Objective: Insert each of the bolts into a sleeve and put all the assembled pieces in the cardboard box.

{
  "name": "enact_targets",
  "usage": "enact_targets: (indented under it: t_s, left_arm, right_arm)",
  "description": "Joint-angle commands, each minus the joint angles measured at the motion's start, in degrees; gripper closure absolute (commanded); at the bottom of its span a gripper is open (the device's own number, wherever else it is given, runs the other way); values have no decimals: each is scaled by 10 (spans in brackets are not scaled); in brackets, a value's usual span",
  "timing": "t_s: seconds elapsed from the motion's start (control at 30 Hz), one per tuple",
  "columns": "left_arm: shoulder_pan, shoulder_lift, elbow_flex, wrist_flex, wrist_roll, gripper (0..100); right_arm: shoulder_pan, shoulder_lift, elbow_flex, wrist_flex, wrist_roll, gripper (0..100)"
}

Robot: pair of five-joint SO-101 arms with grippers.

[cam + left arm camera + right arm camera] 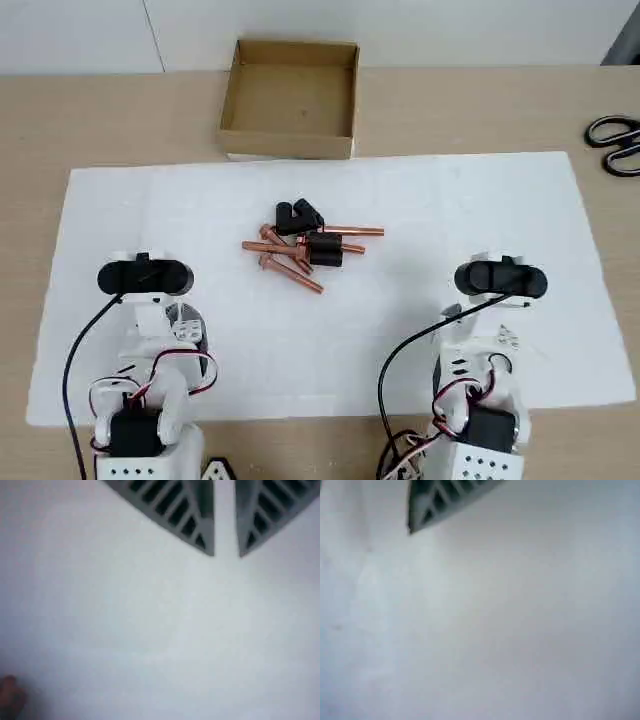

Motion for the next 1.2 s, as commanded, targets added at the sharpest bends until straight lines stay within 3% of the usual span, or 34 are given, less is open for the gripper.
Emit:
enact_targets:
  t_s: [0.0,0.13,0.37,0.7,0.83,0.97,1.17]
  left_arm:
    - [1,-9,2,-37,-2,978]
    - [-21,-8,-7,-50,-4,978]
    - [-117,15,-68,-40,-8,978]
    - [-120,339,-317,-33,-41,978]
    - [-119,478,-365,-49,-41,978]
    - [-120,578,-364,-112,-36,978]
    - [-119,639,-364,-188,107,978]
  right_arm:
    - [17,-5,-33,-23,120,873]
    - [18,-5,-108,-3,202,874]
    - [18,-3,-240,23,210,874]
    - [18,41,-356,23,211,874]
    - [18,167,-426,35,209,874]
    - [13,359,-556,110,209,874]
    - [-93,682,-822,296,228,874]
